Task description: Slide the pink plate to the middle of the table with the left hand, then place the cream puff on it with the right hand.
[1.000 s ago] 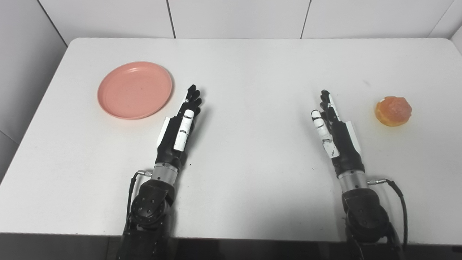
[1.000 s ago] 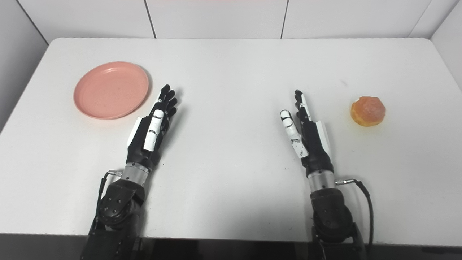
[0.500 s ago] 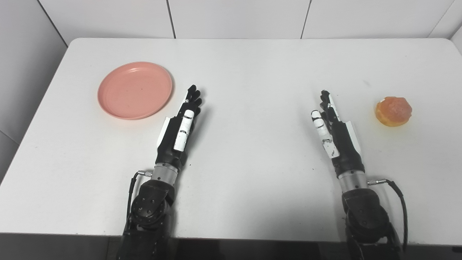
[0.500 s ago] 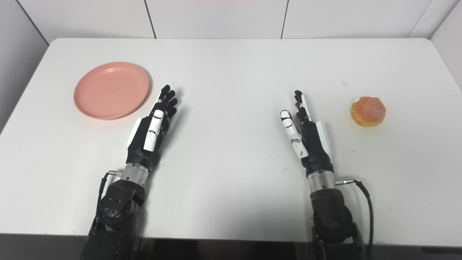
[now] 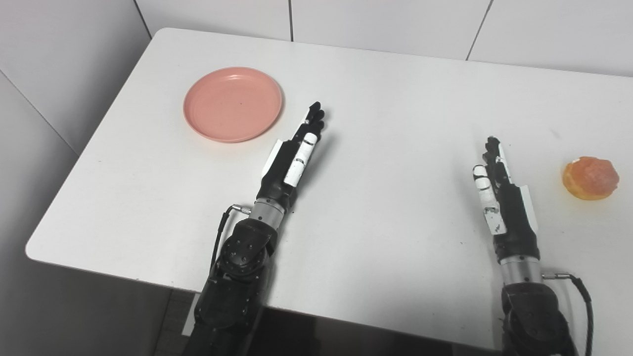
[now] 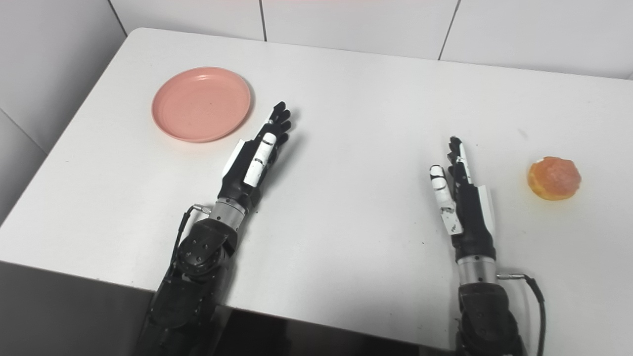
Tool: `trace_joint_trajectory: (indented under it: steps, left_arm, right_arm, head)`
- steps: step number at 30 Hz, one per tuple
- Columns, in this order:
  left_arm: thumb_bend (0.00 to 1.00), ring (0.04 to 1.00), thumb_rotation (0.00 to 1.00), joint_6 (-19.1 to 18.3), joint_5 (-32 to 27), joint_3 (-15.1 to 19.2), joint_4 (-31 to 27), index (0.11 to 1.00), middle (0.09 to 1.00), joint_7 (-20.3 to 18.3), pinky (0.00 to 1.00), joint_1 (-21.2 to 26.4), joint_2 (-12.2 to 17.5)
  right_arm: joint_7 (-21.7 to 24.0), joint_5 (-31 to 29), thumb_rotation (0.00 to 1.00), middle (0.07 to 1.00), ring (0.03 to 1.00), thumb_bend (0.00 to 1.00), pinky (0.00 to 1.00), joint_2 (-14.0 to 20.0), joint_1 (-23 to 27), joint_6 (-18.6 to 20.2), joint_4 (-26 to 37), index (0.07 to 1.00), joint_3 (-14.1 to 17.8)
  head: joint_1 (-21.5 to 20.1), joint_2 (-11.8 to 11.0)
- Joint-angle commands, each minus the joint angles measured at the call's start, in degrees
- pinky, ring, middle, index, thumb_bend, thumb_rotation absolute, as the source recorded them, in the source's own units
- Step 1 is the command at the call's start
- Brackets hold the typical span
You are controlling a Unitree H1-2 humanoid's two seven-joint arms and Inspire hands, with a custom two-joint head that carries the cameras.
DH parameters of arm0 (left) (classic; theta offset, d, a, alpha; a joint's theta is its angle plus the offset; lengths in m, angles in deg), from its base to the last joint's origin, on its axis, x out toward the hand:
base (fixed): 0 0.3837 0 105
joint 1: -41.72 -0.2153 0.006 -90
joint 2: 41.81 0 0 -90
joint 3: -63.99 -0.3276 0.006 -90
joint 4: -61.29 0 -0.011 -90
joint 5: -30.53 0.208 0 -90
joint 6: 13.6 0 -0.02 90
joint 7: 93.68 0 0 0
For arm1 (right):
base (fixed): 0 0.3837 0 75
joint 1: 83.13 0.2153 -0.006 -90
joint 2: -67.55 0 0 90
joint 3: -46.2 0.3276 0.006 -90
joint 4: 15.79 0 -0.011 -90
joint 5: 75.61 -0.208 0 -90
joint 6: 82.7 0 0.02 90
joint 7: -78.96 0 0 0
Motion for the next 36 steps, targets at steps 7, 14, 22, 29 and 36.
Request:
trace_joint_trajectory:
  steps: [7,14,22,29,36]
  left_arm:
    - [0.4,0.984,1.0,2.8,1.9,-1.3,8.7,0.999,0.997,1.7,0.99,-3.2,-2.6]
    - [0.38,0.977,1.0,4.2,2.6,-1.2,11.1,0.991,0.989,2.5,0.97,-2.7,-3.2]
    - [0.39,0.977,1.0,4.3,2.3,-1.0,11.5,0.991,0.988,2.2,0.97,-2.8,-3.4]
    - [0.39,0.975,1.0,4.4,2.6,-1.2,11.0,0.991,0.988,2.2,0.97,-2.9,-3.3]
    - [0.38,0.973,1.0,3.8,2.2,-1.0,9.7,0.989,0.986,2.1,0.97,-3.3,-3.2]
  right_arm:
    - [0.7,-1.5,1.0,0.998,0.997,0.16,1.0,1.6,-0.6,-5.9,-4.5,0.992,0.5]
    - [0.3,-1.4,1.0,1.0,1.0,0.15,1.0,1.4,-0.5,-6.7,-5.5,0.994,0.7]
    - [0.3,-1.2,1.0,1.0,0.999,0.11,1.0,1.3,-0.5,-7.5,-5.6,0.993,0.7]
    - [0.3,-1.1,1.0,0.999,0.999,0.09,1.0,1.3,-0.7,-7.1,-4.9,0.989,0.7]
    - [0.9,-1.7,1.0,1.0,1.0,0.09,1.0,1.2,-0.8,-6.4,-4.1,0.992,0.6]
  head:
    - [4.9,-4.1]
    - [5.7,-6.3]
    - [6.1,-6.4]
    - [6.5,-5.9]
    - [6.5,-4.9]
